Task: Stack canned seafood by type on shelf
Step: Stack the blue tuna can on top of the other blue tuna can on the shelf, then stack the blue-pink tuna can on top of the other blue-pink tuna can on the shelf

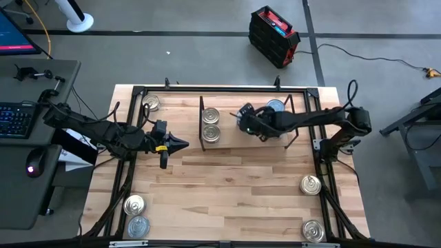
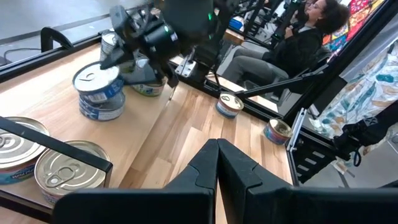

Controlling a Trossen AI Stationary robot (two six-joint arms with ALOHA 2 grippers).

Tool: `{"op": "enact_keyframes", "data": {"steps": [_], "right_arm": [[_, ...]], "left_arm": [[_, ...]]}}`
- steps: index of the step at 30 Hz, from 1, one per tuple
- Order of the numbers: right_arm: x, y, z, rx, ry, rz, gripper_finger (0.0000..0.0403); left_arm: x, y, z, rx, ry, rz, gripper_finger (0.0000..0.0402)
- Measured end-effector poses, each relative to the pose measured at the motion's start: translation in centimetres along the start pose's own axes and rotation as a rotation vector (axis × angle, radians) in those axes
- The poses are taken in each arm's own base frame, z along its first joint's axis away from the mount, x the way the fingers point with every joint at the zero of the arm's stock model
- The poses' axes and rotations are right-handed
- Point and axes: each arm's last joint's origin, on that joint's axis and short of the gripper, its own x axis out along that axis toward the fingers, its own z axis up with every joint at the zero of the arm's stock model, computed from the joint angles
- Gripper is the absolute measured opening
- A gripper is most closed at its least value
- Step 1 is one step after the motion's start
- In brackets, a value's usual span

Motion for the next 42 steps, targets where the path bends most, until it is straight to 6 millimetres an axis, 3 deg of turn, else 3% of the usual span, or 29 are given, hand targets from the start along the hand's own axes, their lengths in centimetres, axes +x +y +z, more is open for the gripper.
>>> {"op": "enact_keyframes", "data": {"steps": [4,16,19,24,28,33,37,42], "right_arm": [[0.1,1.2,0.5,-0.012,0.093,-0.041,0.0262],[-0.2,-0.1,0.3,-0.003,0.141,-0.181,0.0262],[-1.1,0.3,0.3,-0.159,0.207,-0.163,0.0262],[-4.6,0.0,-1.8,-0.664,0.453,-0.100,0.0262],[-8.3,-1.8,-5.0,-0.951,0.734,-0.026,0.0262],[-12.4,-5.7,-7.8,-1.063,0.948,-0.050,0.0262],[-15.0,-9.1,-8.6,-1.147,0.989,-0.137,0.0262],[-17.8,-12.3,-9.1,-1.125,1.065,-0.264,0.0262]], "left_arm": [[0.0,0.0,0.0,0.001,0.000,0.000,0.0001],[0.0,0.0,0.0,0.004,0.002,0.001,0.0001],[0.0,0.0,0.0,0.004,0.002,0.001,0.0001],[0.0,0.0,0.0,-0.006,0.002,0.001,0.0001],[0.0,0.0,0.0,-0.003,0.002,0.001,0.0001],[0.0,0.0,0.0,-0.002,0.002,0.001,0.0001],[0.0,0.0,0.0,-0.002,0.002,0.001,0.0001],[0.0,0.0,0.0,-0.003,0.002,0.001,0.0001]]}}
